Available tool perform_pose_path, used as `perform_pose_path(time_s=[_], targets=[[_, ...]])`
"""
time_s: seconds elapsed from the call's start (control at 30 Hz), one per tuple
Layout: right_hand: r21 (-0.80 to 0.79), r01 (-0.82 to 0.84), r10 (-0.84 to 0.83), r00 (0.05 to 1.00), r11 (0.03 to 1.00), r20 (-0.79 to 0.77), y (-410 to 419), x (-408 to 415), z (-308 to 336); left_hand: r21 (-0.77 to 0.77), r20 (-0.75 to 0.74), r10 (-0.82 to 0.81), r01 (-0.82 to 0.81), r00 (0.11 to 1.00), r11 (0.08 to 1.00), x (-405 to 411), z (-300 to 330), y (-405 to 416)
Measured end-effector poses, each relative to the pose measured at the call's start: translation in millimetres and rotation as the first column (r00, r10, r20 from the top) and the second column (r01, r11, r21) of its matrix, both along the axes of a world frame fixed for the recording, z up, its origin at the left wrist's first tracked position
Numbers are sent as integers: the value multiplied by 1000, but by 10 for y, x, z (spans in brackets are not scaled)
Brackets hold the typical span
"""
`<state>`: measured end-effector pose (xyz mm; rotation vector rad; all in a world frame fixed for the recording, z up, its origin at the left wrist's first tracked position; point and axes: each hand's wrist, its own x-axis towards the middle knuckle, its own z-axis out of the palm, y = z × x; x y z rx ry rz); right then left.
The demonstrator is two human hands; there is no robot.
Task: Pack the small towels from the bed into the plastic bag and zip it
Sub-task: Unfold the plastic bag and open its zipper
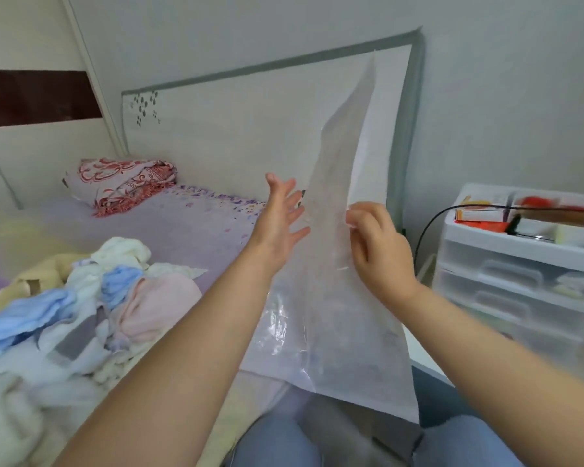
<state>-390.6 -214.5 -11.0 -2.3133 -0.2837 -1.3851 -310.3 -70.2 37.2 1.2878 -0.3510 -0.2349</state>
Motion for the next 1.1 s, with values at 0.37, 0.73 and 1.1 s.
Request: perform_pose_path(time_s=[0.37,0.73,1.1], targets=[[-590,-109,-52,967,800,-249,391,-644,-842,330,-259,-329,403,908,854,-432,369,744],[-405,68,-132,982,912,-133,727,114,150,202,677,271,-526,684,826,-451,949,1132],[-161,11,-107,790,987,-604,980,1289,499,96,302,805,-856,511,508,307,-63,1450]])
